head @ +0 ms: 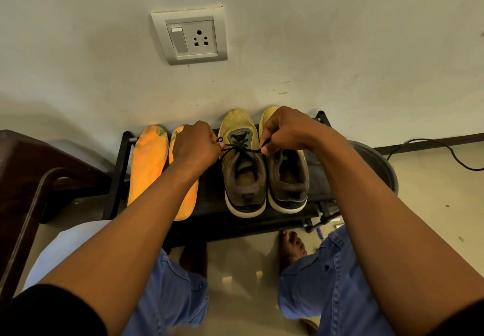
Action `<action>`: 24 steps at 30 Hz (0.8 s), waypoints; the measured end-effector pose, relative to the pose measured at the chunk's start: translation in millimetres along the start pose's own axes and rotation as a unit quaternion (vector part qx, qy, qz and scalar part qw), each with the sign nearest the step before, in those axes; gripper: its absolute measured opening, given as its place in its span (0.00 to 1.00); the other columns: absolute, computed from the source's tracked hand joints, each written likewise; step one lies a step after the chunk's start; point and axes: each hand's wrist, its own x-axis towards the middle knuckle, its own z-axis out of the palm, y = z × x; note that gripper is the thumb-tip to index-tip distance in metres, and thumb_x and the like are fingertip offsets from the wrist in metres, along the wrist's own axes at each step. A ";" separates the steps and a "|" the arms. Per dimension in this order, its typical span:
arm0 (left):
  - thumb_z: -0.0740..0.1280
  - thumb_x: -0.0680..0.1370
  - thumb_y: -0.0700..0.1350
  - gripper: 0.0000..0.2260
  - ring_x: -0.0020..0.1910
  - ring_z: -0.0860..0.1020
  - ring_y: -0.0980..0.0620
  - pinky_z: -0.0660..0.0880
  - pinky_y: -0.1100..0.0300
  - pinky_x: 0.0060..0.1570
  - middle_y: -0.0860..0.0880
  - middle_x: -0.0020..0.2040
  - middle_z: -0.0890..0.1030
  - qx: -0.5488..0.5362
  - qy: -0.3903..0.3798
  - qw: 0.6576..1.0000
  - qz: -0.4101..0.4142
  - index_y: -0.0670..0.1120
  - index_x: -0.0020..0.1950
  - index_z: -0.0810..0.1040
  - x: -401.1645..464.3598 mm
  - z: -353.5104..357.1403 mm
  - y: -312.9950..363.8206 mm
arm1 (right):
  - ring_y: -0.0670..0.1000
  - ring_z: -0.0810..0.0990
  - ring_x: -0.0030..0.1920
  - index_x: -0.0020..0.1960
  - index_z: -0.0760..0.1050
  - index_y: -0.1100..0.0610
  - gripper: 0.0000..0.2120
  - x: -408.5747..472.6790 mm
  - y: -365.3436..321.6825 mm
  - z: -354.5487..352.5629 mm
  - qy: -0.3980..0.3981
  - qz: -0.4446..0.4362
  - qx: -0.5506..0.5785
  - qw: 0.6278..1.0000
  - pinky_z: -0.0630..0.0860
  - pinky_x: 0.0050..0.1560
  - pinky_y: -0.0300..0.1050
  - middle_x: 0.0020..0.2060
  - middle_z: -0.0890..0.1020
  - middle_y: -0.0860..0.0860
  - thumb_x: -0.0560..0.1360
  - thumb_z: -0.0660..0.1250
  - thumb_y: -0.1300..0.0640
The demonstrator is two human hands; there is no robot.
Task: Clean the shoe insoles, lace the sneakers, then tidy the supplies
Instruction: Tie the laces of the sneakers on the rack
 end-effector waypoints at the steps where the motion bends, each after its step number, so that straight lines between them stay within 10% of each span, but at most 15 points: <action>1: 0.75 0.75 0.52 0.10 0.46 0.82 0.42 0.70 0.57 0.39 0.45 0.43 0.85 0.005 -0.009 1.000 0.003 0.46 0.44 0.86 -0.2 -0.7 -0.3 | 0.48 0.84 0.45 0.38 0.86 0.49 0.06 -0.2 1.7 -1.1 0.003 -0.005 0.005 1.000 0.82 0.55 0.54 0.37 0.86 0.46 0.69 0.79 0.59; 7: 0.72 0.77 0.49 0.17 0.59 0.80 0.42 0.76 0.51 0.56 0.45 0.61 0.83 -0.015 0.039 0.993 0.108 0.47 0.65 0.82 -11.2 -12.1 21.5 | 0.51 0.85 0.49 0.49 0.86 0.54 0.08 -2.2 11.7 -13.5 0.075 -0.027 0.109 0.991 0.82 0.57 0.52 0.44 0.87 0.50 0.71 0.77 0.61; 13: 0.70 0.79 0.48 0.13 0.60 0.80 0.50 0.72 0.59 0.57 0.52 0.61 0.84 -0.119 -0.017 0.975 0.185 0.51 0.64 0.83 -19.9 -12.7 61.8 | 0.49 0.83 0.51 0.48 0.86 0.51 0.10 -1.5 36.4 -20.7 0.209 0.042 0.130 0.968 0.80 0.56 0.47 0.46 0.86 0.50 0.72 0.74 0.64; 24: 0.70 0.75 0.46 0.20 0.59 0.80 0.44 0.77 0.45 0.57 0.51 0.60 0.83 0.041 -0.111 0.963 0.241 0.59 0.67 0.79 -21.0 2.4 89.0 | 0.51 0.83 0.52 0.51 0.84 0.49 0.16 -23.1 48.4 -6.9 0.124 0.087 -0.009 0.988 0.81 0.57 0.51 0.48 0.85 0.50 0.69 0.71 0.66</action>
